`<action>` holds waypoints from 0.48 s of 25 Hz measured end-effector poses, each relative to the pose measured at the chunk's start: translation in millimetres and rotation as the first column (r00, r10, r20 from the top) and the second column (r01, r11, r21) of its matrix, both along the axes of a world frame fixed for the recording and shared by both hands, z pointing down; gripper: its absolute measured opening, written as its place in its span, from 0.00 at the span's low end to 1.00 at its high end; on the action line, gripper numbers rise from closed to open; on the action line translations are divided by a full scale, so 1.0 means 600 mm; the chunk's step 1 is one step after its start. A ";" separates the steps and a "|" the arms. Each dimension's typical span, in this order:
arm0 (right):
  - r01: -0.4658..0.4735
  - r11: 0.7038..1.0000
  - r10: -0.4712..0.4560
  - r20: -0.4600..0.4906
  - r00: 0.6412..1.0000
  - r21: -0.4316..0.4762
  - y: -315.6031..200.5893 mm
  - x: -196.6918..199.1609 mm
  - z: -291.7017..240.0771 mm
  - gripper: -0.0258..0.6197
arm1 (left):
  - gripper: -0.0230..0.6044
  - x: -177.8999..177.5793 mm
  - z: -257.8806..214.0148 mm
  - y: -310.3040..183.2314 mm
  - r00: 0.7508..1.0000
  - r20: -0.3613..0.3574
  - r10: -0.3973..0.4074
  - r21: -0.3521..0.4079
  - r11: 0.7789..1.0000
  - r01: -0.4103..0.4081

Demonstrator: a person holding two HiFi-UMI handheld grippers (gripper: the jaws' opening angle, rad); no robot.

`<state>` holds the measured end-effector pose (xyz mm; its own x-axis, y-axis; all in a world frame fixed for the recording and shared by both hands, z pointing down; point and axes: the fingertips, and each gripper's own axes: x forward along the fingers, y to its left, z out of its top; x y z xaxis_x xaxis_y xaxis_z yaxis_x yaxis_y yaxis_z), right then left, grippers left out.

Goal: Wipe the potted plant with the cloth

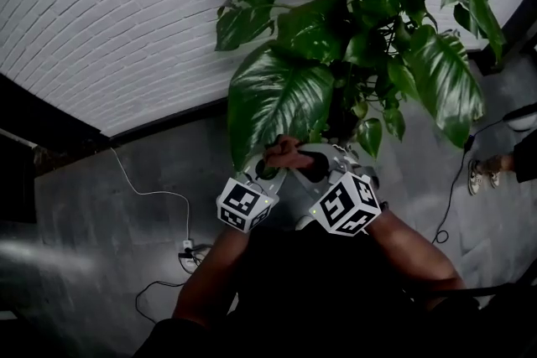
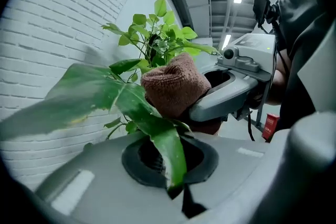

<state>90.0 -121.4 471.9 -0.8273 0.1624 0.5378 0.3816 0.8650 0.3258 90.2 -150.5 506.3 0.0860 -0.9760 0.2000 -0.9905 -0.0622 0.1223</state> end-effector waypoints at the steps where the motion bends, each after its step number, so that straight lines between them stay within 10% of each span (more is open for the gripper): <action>1: 0.011 1.000 -0.011 0.000 1.000 -0.001 0.007 0.000 0.000 0.15 | 0.06 0.000 0.002 0.004 1.000 -0.001 -0.004 0.000 1.000 0.004; 12: 0.156 0.986 -0.157 -0.008 0.988 -0.052 0.107 0.010 -0.028 0.15 | 0.06 0.008 -0.012 0.081 0.998 -0.023 -0.060 -0.077 0.995 0.058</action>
<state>96.0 -56.9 455.1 -0.7829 0.3166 0.5355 0.5171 0.8098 0.2772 95.0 -101.9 499.0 0.0347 -0.9614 0.2729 -0.9888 0.0067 0.1494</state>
